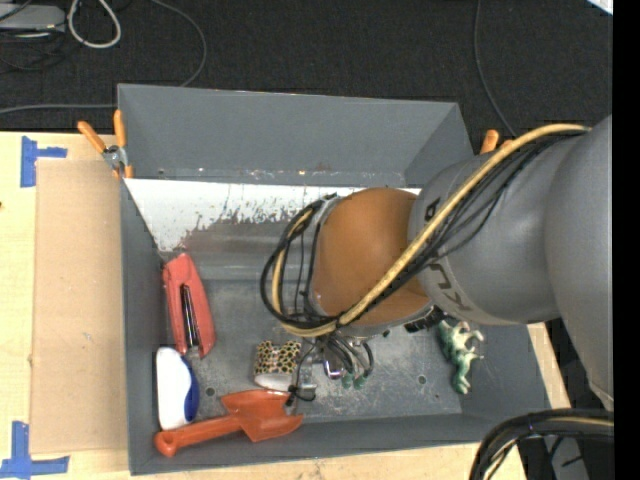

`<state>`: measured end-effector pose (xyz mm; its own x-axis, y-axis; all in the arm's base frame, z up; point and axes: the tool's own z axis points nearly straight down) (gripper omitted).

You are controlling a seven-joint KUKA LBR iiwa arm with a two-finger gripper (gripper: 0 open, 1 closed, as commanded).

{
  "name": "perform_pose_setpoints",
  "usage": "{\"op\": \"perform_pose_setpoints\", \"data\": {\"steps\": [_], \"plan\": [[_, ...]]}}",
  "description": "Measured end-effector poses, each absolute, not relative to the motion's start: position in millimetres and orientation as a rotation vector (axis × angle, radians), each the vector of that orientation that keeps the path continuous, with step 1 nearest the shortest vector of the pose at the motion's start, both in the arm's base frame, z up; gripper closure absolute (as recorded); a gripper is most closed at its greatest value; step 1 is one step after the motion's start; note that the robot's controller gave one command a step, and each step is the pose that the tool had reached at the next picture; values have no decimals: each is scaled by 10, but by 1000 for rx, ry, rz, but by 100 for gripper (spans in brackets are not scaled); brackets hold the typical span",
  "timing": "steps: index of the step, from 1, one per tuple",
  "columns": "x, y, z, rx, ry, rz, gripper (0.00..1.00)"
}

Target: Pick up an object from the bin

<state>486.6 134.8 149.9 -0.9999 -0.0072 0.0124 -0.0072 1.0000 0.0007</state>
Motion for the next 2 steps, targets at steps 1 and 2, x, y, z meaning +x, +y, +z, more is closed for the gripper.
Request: {"op": "perform_pose_setpoints", "data": {"steps": [1,2], "plan": [[5197,1577,1271,-62,-3146,1,0],[4958,1287,980,-62,-3130,4,0]]}}
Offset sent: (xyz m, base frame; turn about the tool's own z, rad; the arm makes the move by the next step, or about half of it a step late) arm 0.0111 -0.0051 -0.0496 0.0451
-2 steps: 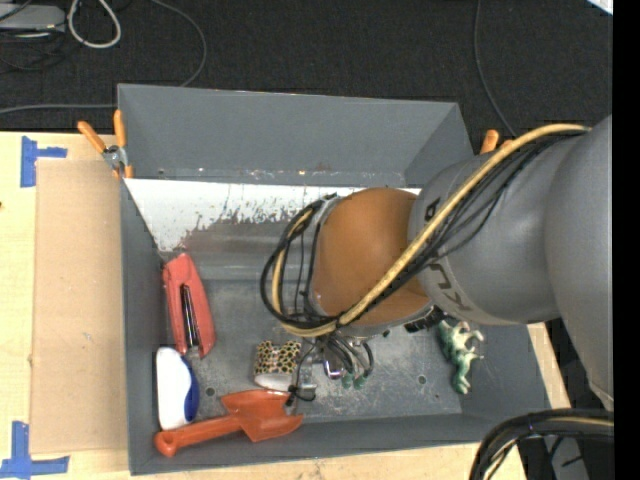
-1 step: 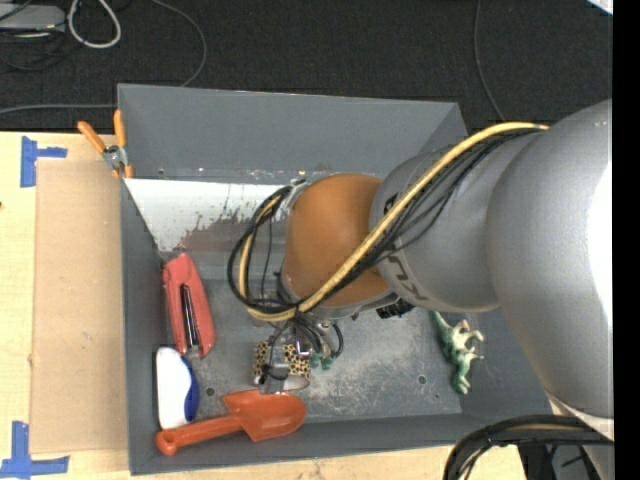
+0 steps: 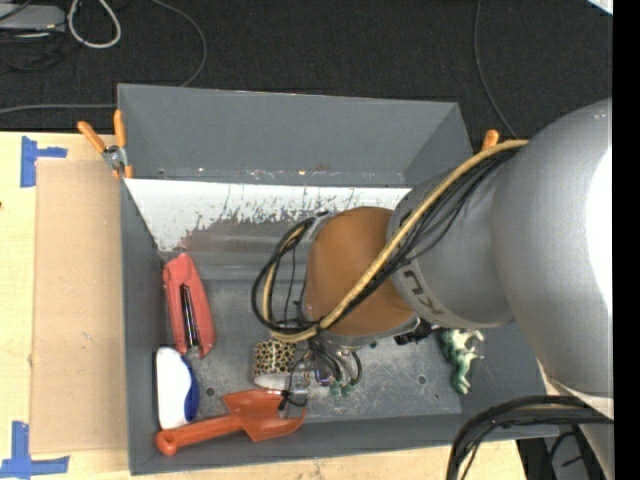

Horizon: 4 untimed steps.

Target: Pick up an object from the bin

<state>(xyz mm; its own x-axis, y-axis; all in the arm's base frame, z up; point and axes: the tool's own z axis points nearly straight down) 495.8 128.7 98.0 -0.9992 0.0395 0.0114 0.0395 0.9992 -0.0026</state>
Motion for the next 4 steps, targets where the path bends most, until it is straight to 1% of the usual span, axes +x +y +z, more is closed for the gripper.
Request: {"op": "perform_pose_setpoints", "data": {"steps": [1,2,3,4], "plan": [[5084,1338,830,-301,-3131,-2,100],[5083,1338,831,-302,-3131,-2,100],[4840,1286,1181,-268,-3130,0,100],[4840,1286,1181,-269,-3130,0,100]]}}
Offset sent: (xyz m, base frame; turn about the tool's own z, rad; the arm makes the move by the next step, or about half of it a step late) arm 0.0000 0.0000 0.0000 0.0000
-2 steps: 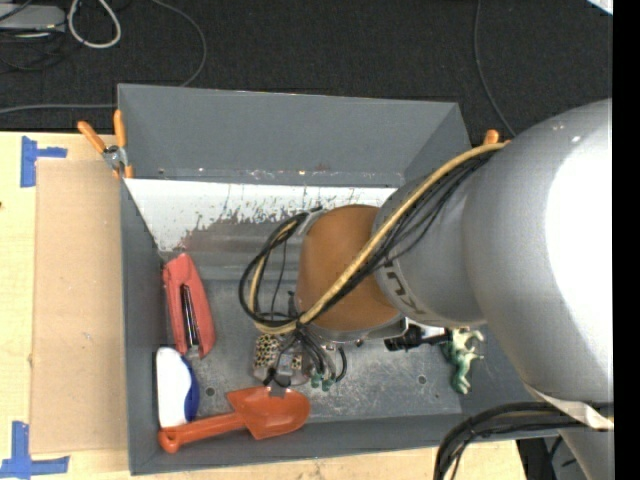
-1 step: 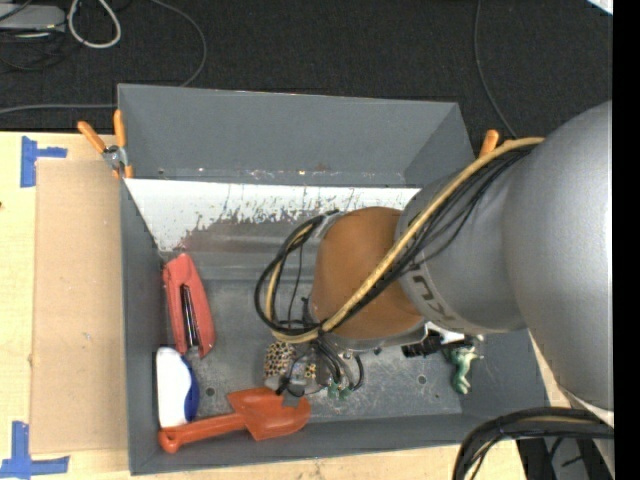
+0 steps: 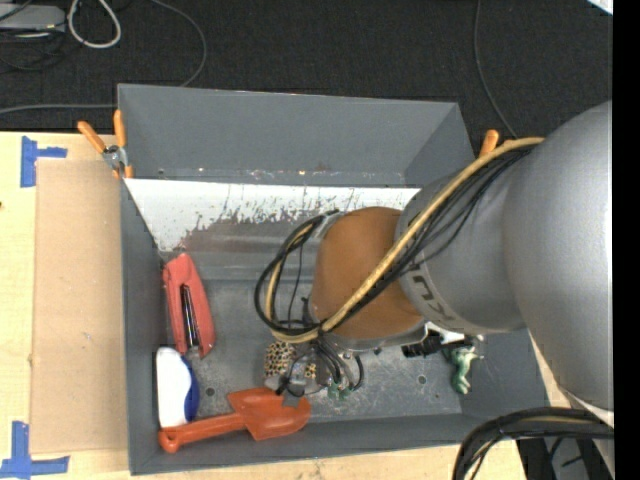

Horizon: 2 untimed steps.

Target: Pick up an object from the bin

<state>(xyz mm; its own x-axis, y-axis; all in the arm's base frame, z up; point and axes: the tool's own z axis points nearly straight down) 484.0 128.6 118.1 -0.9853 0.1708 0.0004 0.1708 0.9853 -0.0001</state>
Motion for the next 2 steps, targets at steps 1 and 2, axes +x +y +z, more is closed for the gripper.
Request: {"op": "perform_pose_setpoints", "data": {"steps": [1,2], "plan": [[4757,1279,1045,-281,-3123,3,100],[4742,1165,828,-309,-3125,-1,100]]}}
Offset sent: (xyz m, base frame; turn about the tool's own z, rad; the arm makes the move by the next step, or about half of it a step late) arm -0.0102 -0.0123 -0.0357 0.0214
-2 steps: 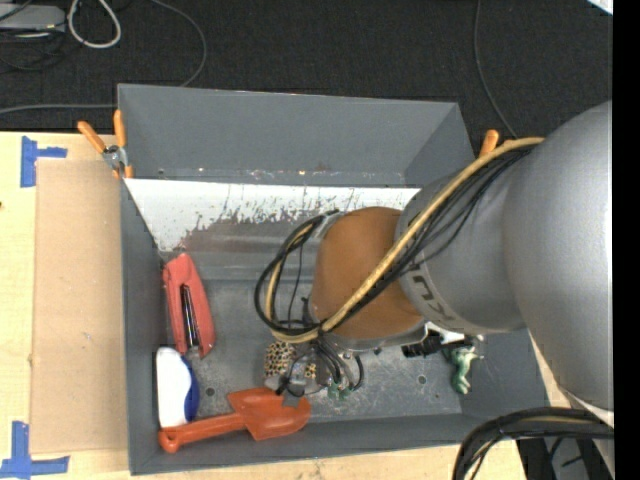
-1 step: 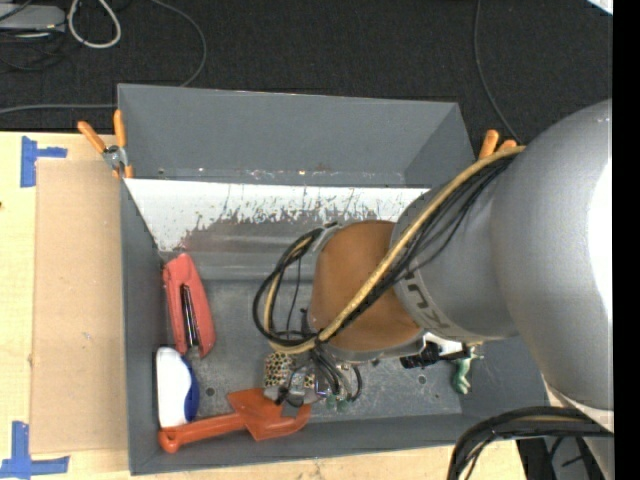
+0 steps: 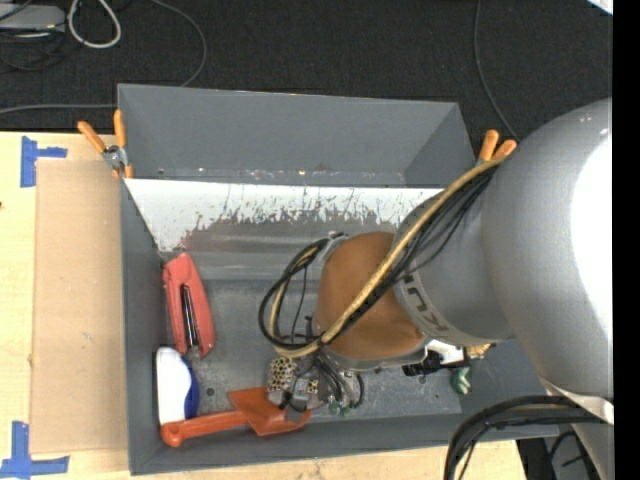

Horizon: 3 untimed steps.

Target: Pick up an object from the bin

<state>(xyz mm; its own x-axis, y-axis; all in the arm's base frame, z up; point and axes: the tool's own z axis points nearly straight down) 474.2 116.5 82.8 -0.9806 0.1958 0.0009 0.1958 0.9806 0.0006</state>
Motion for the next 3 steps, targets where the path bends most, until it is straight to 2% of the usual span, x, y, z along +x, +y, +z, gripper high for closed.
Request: {"op": "perform_pose_setpoints", "data": {"steps": [3], "plan": [[4742,1163,828,-318,-3125,-2,100]]}}
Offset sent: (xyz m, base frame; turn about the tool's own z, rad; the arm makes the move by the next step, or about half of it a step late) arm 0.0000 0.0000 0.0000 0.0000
